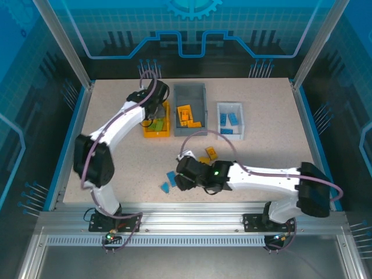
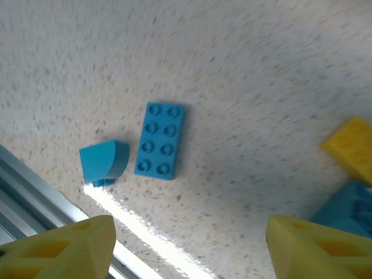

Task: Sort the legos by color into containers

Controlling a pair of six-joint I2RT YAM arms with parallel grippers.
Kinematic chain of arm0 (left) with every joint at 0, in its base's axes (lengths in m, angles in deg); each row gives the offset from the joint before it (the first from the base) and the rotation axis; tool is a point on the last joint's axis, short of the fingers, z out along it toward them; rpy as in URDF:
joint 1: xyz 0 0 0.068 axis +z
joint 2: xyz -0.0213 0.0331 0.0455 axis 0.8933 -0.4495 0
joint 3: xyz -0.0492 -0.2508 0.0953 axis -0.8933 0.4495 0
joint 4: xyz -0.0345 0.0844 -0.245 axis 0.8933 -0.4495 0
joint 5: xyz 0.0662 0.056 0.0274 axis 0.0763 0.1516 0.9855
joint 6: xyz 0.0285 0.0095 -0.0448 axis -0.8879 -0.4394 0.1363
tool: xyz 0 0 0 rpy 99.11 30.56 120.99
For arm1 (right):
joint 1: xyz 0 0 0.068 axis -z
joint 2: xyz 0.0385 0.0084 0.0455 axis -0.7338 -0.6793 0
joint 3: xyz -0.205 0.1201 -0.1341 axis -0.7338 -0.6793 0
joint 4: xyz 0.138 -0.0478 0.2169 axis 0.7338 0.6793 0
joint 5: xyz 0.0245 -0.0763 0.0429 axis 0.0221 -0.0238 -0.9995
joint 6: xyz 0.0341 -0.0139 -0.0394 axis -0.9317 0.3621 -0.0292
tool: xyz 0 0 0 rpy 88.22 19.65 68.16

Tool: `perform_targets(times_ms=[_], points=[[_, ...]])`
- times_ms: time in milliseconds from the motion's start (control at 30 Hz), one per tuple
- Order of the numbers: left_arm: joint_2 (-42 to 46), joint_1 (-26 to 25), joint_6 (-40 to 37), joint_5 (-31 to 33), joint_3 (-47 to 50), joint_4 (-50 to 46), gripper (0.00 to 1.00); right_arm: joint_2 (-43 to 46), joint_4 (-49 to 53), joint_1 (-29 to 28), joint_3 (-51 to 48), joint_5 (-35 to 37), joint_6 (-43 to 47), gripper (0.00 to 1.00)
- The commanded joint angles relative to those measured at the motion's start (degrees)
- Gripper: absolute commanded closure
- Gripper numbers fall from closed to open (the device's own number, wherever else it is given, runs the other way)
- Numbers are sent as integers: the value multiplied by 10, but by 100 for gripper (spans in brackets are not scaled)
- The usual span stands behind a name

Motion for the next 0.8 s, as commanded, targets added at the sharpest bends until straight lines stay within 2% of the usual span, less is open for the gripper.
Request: perform_targets(times_ms=[0, 267, 600, 767], points=[[118, -25, 38, -7, 61, 3, 50, -58, 26, -21, 32, -3, 2, 28], [344, -57, 106, -69, 210, -25, 50, -162, 12, -28, 55, -18, -16, 28], [485, -57, 141, -115, 270, -75, 48, -217, -39, 11, 76, -63, -14, 28], [513, -57, 157, -125, 285, -100, 48, -253, -38, 30, 108, -67, -7, 34]])
